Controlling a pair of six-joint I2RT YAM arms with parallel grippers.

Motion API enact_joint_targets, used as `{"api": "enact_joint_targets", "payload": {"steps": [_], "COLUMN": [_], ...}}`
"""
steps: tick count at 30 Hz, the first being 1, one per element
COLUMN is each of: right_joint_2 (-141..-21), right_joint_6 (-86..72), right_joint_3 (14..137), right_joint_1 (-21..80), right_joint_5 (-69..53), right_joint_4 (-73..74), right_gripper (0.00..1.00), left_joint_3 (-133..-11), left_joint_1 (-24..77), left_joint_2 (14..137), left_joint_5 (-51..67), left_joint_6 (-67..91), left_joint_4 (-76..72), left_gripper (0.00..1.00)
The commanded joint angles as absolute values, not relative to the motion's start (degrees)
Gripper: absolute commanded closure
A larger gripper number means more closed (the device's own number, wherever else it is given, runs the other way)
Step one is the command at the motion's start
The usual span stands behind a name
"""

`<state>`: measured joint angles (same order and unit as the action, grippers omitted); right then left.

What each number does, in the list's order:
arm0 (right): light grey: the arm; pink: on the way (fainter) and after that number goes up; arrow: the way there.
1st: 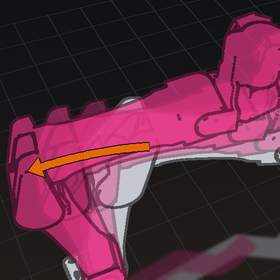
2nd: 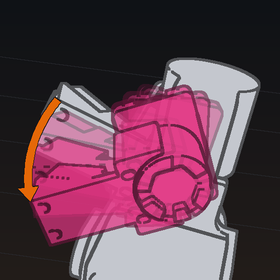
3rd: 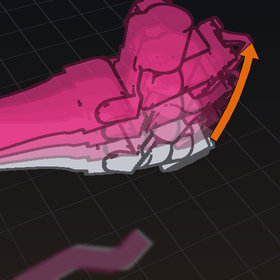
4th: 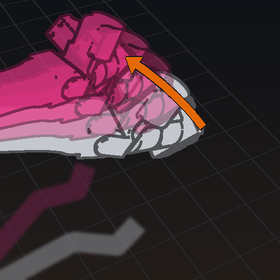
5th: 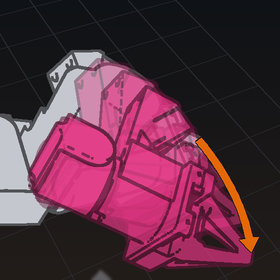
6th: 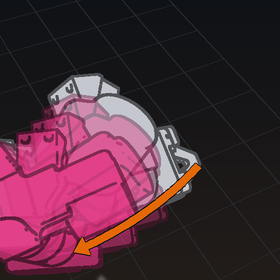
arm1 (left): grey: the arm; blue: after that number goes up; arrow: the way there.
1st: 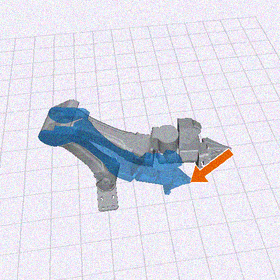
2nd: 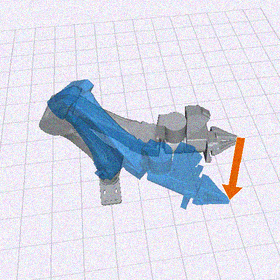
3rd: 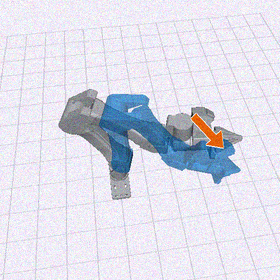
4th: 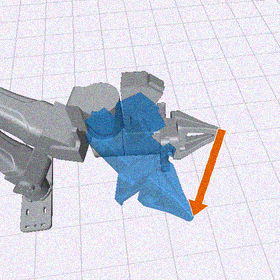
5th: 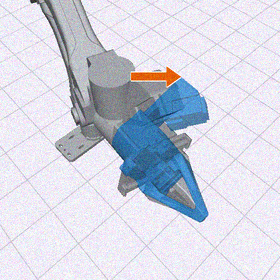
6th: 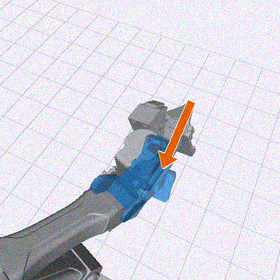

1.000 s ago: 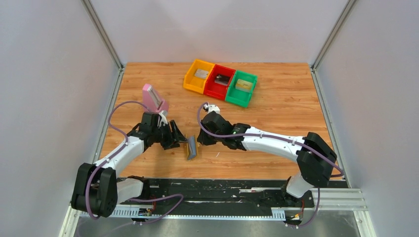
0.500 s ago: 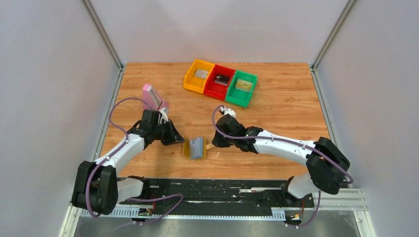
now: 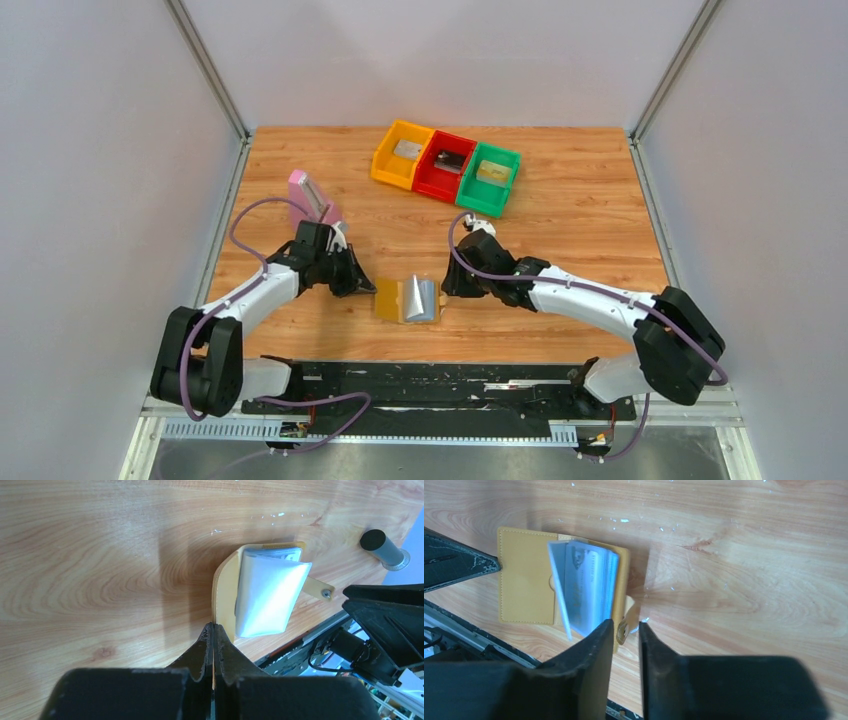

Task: Take the credit cards out of the card holder
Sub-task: Open the card holder at the center of the board.

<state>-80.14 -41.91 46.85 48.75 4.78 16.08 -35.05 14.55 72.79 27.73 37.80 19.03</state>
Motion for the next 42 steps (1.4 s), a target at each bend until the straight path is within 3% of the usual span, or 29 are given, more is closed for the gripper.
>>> {"api": "enact_joint_targets", "payload": {"steps": [1,7,20,39,42], "right_joint_2": [-76.9,-76.6,-87.9,-94.8,-96.1], "right_joint_6": [-42.2,-44.4,-48.6,-48.3,-48.9], "right_joint_3": [49.3,51.1,53.6,55.0,54.8], "right_joint_1": [48.3,48.6,48.6,49.3,49.8], "right_joint_5": [1.1,-4.6,-8.5,-20.1,-21.6], "right_joint_4": [17.8,15.7,13.3,2.9,1.3], "right_gripper": [0.62,0.54,0.4,0.56,0.58], "left_joint_3": [-35.8,-33.6,-29.7,-25.1,-25.2], "left_joint_1": [15.5,16.8,16.9,17.5,17.5], "left_joint_2": [74.3,74.8,76.4,77.5,77.5], "left_joint_5": [28.2,29.0,32.6,36.3,36.3], "left_joint_6": [37.3,39.3,41.2,45.8,46.2], "left_joint_4": [16.4,12.5,7.5,-2.7,-2.7], "left_gripper": [1.0,1.0,1.0,1.0,0.93]}}
